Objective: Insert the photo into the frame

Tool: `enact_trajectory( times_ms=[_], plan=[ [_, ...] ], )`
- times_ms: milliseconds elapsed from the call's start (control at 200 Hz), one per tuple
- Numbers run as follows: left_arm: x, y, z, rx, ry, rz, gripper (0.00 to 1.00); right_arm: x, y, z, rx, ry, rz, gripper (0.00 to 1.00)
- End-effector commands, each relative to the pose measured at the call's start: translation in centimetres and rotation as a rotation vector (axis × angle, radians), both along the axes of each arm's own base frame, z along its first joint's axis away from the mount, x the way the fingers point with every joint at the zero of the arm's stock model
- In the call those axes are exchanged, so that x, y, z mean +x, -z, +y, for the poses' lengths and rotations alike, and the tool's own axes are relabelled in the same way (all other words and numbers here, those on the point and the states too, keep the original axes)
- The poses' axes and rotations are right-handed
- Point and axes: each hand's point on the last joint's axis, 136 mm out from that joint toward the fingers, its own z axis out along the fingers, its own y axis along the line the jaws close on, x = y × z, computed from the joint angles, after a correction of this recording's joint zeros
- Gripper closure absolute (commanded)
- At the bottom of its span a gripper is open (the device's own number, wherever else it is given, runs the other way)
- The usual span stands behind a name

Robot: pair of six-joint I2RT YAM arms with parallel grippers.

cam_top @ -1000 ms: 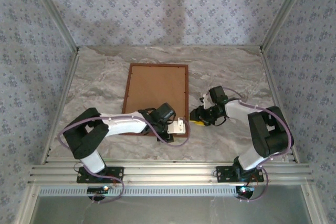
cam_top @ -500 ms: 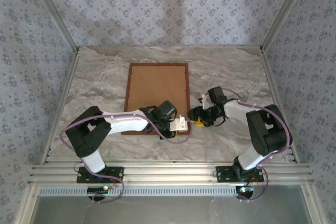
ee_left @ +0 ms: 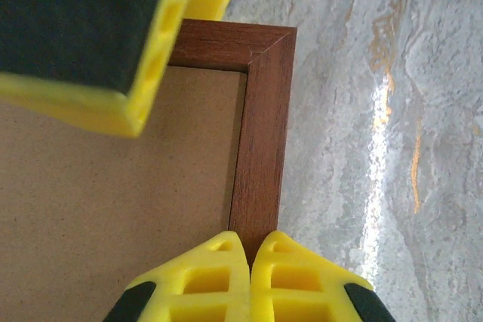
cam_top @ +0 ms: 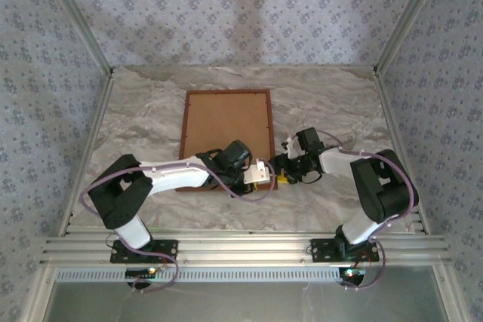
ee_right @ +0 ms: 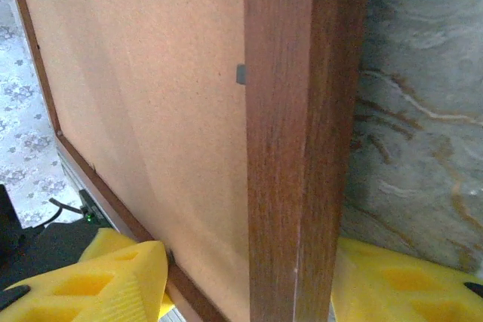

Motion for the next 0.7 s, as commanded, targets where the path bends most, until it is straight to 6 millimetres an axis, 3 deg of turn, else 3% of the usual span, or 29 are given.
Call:
enact_trajectory(
  times_ms=[0, 195, 320, 520, 695],
  plan=[
    [1.2, -4.4, -1.9, -0.150, -0.014, -0.047, 1.00, -0.2, -0.1, 0.6, 0.045, 0.006, 0.027, 0.46],
    [1.1, -3.0, -1.4, -0.114, -0.009, -0.040, 1.00, 0.4, -0.4, 0.1, 0.062, 0.054, 0.041, 0.66],
    [1.1, -1.9, -1.0, -0.068, -0.007, -0.049, 0.89, 0.4, -0.4, 0.0, 0.069, 0.069, 0.060, 0.74],
    [1.5, -1.0, 0.5, 0.021, -0.023, -0.192, 0.47, 0.5, -0.8, 0.0, 0.094, 0.093, 0.086, 0.80],
    [2.4, -0.7, 2.8, 0.163, -0.034, -0.498, 0.22, 0.8, -1.8, 0.3, 0.127, 0.111, 0.113, 0.81]
  ],
)
